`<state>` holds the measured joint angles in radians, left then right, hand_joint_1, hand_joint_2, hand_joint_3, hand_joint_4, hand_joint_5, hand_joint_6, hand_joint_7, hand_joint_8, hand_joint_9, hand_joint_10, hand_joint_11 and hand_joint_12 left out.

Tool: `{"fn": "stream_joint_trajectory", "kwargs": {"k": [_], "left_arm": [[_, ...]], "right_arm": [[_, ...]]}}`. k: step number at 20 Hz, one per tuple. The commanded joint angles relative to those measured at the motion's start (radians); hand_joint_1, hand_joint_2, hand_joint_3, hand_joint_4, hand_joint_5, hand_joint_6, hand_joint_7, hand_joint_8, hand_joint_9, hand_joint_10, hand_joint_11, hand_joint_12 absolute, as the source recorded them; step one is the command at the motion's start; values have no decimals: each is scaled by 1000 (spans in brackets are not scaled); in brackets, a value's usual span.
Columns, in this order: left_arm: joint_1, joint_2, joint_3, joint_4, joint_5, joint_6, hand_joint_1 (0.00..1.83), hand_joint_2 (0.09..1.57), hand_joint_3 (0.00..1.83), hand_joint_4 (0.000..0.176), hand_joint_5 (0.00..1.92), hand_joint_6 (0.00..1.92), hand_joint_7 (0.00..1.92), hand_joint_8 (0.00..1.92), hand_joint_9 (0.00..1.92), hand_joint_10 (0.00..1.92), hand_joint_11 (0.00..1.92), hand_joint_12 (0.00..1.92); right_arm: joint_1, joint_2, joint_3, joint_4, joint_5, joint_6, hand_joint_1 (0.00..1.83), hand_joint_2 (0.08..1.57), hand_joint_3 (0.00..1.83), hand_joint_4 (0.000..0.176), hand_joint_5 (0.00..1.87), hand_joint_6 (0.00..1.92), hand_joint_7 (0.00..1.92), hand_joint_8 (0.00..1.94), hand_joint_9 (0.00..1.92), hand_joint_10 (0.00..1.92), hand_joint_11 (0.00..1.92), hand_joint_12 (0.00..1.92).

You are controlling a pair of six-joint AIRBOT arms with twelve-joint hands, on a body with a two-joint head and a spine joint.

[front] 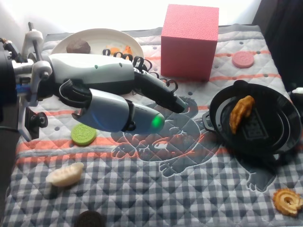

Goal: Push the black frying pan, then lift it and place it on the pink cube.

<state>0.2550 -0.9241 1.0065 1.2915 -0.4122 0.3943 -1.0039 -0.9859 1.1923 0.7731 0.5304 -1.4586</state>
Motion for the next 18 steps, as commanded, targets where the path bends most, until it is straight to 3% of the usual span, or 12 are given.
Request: {"fn": "stream_joint_trajectory", "kwargs": {"k": [1, 2, 3, 4, 5, 7, 9, 13, 14, 16, 18], "left_arm": [[-3, 8, -5, -46, -41, -2, 67, 1426, 0, 0, 466, 50, 501, 15, 422, 72, 0, 857], [5, 11, -5, -65, -42, 8, 67, 1426, 0, 0, 466, 50, 501, 15, 422, 72, 0, 857], [10, 13, -5, -82, -43, 20, 4, 1439, 3, 19, 437, 52, 476, 3, 393, 58, 0, 808], [17, 15, -4, -100, -42, 32, 4, 1439, 3, 19, 437, 52, 476, 3, 393, 58, 0, 808], [25, 17, -4, -113, -31, 43, 94, 1406, 0, 14, 455, 74, 490, 8, 399, 55, 0, 787], [40, 22, -4, -138, -25, 58, 118, 1392, 0, 13, 472, 88, 503, 11, 415, 58, 0, 836], [58, 30, -4, -175, -21, 83, 79, 1392, 0, 5, 445, 80, 449, 1, 366, 27, 0, 670], [70, 33, -4, -217, -20, 113, 120, 1382, 0, 5, 439, 74, 470, 8, 401, 36, 0, 754], [71, 33, -4, -226, -19, 122, 53, 1389, 1, 22, 399, 58, 424, 2, 361, 17, 0, 658], [72, 31, -3, -226, -18, 126, 44, 1389, 2, 7, 444, 85, 466, 12, 406, 31, 0, 811], [74, 31, -2, -226, -18, 128, 51, 1389, 0, 0, 438, 84, 463, 8, 401, 27, 0, 798]], "right_arm": [[15, -7, 16, -5, 65, -8, 1480, 1222, 32, 0, 1309, 1918, 1473, 1937, 1563, 1919, 1602, 1920], [25, -25, 36, -1, 50, -8, 1480, 1222, 32, 0, 1309, 1918, 1473, 1937, 1563, 1919, 1602, 1920], [30, -37, 50, 1, 38, -8, 1507, 1286, 61, 0, 1401, 1921, 1570, 1941, 1646, 1921, 1661, 1921], [35, -59, 75, 15, 17, -8, 1507, 1286, 61, 0, 1401, 1921, 1570, 1941, 1646, 1921, 1661, 1921], [35, -73, 93, 27, 8, -8, 1450, 1296, 55, 0, 1261, 1921, 1473, 1941, 1582, 1921, 1618, 1921], [35, -76, 90, 27, 21, -8, 1430, 1298, 49, 0, 1269, 1921, 1461, 1941, 1564, 1921, 1589, 1921], [35, -64, 58, 20, 79, -8, 1375, 1336, 39, 0, 1342, 1921, 1502, 1941, 1597, 1921, 1570, 1921], [32, 0, -63, -28, 257, -7, 1361, 1330, 24, 0, 1382, 1921, 1551, 1941, 1617, 1921, 1579, 1921], [27, 11, -88, -40, 301, -7, 1355, 1324, 18, 0, 1358, 1921, 1538, 1941, 1620, 1921, 1597, 1921], [19, 20, -114, -78, 371, 32, 1328, 1342, 16, 0, 1287, 1921, 1493, 1941, 1600, 1921, 1587, 1921], [-14, 37, -145, -128, 483, 125, 1327, 1354, 15, 0, 1277, 1921, 1514, 1941, 1637, 1921, 1636, 1921]]}}
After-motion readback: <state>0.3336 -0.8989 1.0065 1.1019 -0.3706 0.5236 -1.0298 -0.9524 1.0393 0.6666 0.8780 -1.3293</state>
